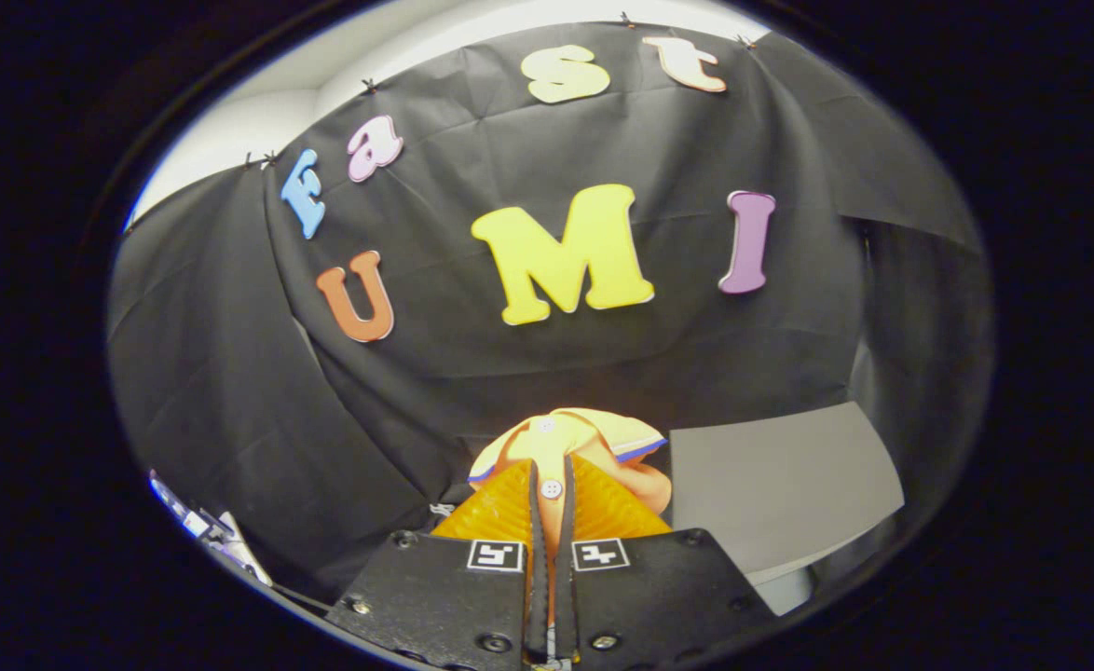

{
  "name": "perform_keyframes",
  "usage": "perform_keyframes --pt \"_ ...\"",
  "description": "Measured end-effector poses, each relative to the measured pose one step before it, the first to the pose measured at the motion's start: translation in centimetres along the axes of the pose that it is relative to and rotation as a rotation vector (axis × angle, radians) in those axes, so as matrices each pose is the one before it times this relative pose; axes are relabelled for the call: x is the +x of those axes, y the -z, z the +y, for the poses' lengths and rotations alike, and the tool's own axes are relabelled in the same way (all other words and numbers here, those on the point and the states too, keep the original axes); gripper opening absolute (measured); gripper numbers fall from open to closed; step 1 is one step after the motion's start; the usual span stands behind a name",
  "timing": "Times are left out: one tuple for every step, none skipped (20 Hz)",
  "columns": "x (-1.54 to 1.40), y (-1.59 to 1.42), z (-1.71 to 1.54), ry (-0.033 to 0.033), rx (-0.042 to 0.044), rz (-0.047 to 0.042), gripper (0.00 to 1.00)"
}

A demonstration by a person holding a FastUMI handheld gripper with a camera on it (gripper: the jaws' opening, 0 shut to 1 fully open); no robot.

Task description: Put the clothes into the washing machine and then close the washing machine lid.

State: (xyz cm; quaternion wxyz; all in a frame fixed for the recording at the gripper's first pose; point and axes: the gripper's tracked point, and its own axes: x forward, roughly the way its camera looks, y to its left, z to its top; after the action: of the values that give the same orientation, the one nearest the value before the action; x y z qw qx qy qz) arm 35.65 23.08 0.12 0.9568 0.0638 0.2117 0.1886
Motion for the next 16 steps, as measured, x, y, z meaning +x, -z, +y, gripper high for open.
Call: perform_keyframes --pt "0.668 0.149 0.661 -0.00966 -0.00209 0.00446 0.06" --pt "0.675 0.005 0.818 -0.01260 -0.00094 0.00325 0.06" --pt "0.604 0.087 0.737 -0.01119 -0.00483 0.00740 0.06" --pt "0.757 0.034 0.580 -0.00666 -0.00740 0.00460 0.06" --pt "0.631 0.112 0.515 -0.00664 -0.00609 0.00567 0.06" --pt "0.821 0.082 0.582 -0.00997 0.00054 0.00798 0.06" --pt "1.011 0.182 0.537 -0.01007 0.00376 0.01028 0.06" --pt "0.799 0.306 0.488 -0.01048 0.00485 0.01347 0.06" --pt "0.771 0.400 0.442 -0.01049 0.00510 0.01214 0.06" --pt "0.913 0.313 0.275 -0.00706 0.00368 0.01309 0.06" --pt "0.766 0.410 0.166 -0.00528 0.00428 0.01267 0.06" --pt "0.944 0.501 0.135 -0.00445 0.00404 0.01360 0.06" --pt "0.950 0.486 0.048 -0.00252 0.00278 0.01087 0.06" --pt "0.883 0.594 0.113 -0.00316 0.00562 0.01292 0.06" --pt "1.066 0.615 0.137 -0.01022 0.00947 0.01403 0.06" --pt "1.183 0.704 -0.038 -0.00165 0.01222 0.02217 0.06"
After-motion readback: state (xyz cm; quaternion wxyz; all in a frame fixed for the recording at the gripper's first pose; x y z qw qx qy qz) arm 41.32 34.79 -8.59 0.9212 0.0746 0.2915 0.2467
